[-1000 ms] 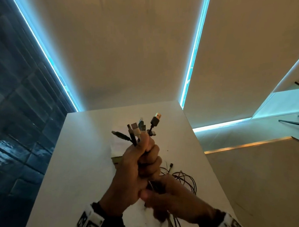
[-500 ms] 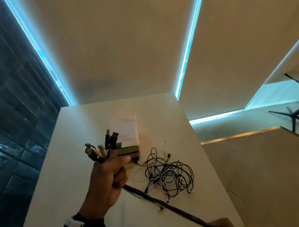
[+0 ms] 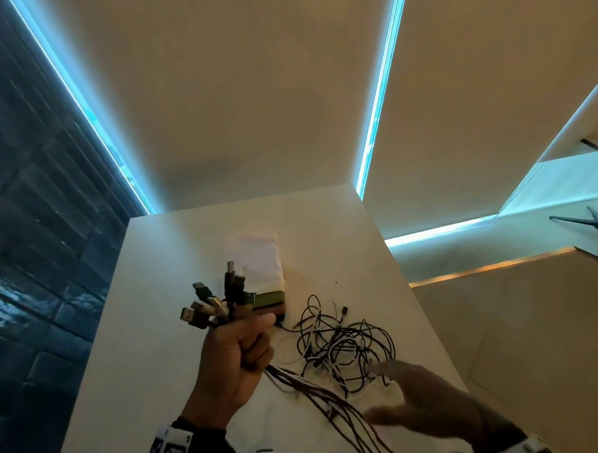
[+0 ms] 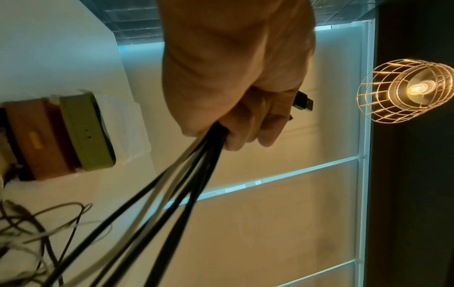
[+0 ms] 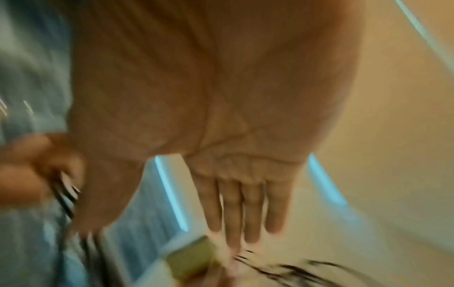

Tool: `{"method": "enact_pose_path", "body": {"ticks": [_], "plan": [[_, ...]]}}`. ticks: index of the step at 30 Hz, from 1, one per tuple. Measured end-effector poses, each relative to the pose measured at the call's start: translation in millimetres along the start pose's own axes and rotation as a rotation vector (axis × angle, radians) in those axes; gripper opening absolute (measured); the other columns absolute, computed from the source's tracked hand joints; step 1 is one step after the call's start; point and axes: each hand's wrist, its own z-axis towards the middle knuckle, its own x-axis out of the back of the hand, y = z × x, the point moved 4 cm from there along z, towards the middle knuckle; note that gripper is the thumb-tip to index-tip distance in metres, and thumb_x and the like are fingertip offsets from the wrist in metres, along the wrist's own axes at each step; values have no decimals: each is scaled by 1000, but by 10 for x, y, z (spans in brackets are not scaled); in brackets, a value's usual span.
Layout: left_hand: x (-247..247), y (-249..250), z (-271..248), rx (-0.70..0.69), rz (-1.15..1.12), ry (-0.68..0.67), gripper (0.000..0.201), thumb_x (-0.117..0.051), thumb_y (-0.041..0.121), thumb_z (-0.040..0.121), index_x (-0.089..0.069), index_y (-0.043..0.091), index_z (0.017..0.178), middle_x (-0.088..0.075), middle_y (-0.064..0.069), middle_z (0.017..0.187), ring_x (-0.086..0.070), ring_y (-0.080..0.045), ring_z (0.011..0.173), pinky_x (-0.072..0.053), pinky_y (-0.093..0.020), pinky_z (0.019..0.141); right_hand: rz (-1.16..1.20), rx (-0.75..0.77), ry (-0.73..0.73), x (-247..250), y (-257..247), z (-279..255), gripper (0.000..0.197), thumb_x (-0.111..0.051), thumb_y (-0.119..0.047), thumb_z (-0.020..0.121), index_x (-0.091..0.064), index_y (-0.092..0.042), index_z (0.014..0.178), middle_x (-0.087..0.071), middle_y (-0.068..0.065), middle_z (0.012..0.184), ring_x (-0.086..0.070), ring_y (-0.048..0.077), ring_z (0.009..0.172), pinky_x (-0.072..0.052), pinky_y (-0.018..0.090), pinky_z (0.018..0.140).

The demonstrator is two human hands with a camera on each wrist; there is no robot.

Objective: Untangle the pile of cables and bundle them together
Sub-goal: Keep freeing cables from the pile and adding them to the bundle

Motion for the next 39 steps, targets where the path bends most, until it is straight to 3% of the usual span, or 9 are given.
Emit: {"method": "enact_pose_path", "body": {"ticks": [3,5,9,16,23,26,30,35,39], "plan": [[-123,-165,27,42,39,-55,22,-66,-6,61,-50,9,63,-23,8,42,-18,-6,32,-17,-16,36,178,230,15,-20,-762,512,57,-54,-58,89,-43,-33,140,-46,-15,144,-42,-3,128,-37,26,109],[-104,-216,36,42,96,-21,24,-70,-2,62,-50,5,73,-23,5,44,-21,-8,35,-24,-20,36,433,346,-116,-202,-999,701,25,-50,-42,97,-56,-29,118,-64,-5,111,-61,8,97,-51,28,85],[139,-134,89,-34,43,83,39,-61,-8,70,-41,19,51,-22,9,42,-19,-5,32,-16,-18,36,603,248,-85,-514,-708,751,38,-47,-60,91,-60,-26,79,-47,-2,66,-41,9,52,-34,22,47],[605,-48,33,-89,-59,298,48,-54,-5,71,-26,24,46,-19,11,40,-16,-4,29,-11,-18,37,497,-131,-100,-818,792,324,36,-76,-53,73,-60,-22,63,-44,-7,55,-38,6,49,-28,22,51],[484,-250,41,-17,22,269,49,-56,-6,70,-25,25,49,-19,10,41,-15,-4,30,-9,-19,39,380,-339,-71,-800,1531,-119,49,-73,-57,73,-46,-27,45,-33,-8,44,-35,1,47,-24,21,54],[481,-139,43,-25,25,270,49,-56,-7,69,-25,25,49,-18,10,40,-15,-4,29,-10,-18,39,278,-436,-35,-858,1752,-273,44,-64,-75,65,-60,-32,54,-53,-16,49,-60,4,58,-34,13,57],[559,-34,-35,-14,61,250,49,-55,-8,71,-24,25,51,-17,9,42,-14,-5,30,-9,-18,39,293,-366,48,-797,1973,-243,41,-67,-85,47,-67,-47,64,-68,-25,70,-67,2,76,-48,13,67],[679,-26,-139,-33,78,279,49,-55,-9,71,-26,25,51,-17,9,42,-14,-4,29,-12,-15,37,328,-153,53,-592,1811,-94,23,-88,-37,68,-72,-37,86,-75,-6,94,-70,14,87,-57,44,76],[731,-30,-158,-42,61,312,48,-57,-8,70,-26,25,51,-18,9,41,-15,-4,29,-12,-14,36,124,25,129,-323,644,704,17,-64,-13,89,-76,-26,92,-70,-17,78,-64,2,72,-47,13,65]]}}
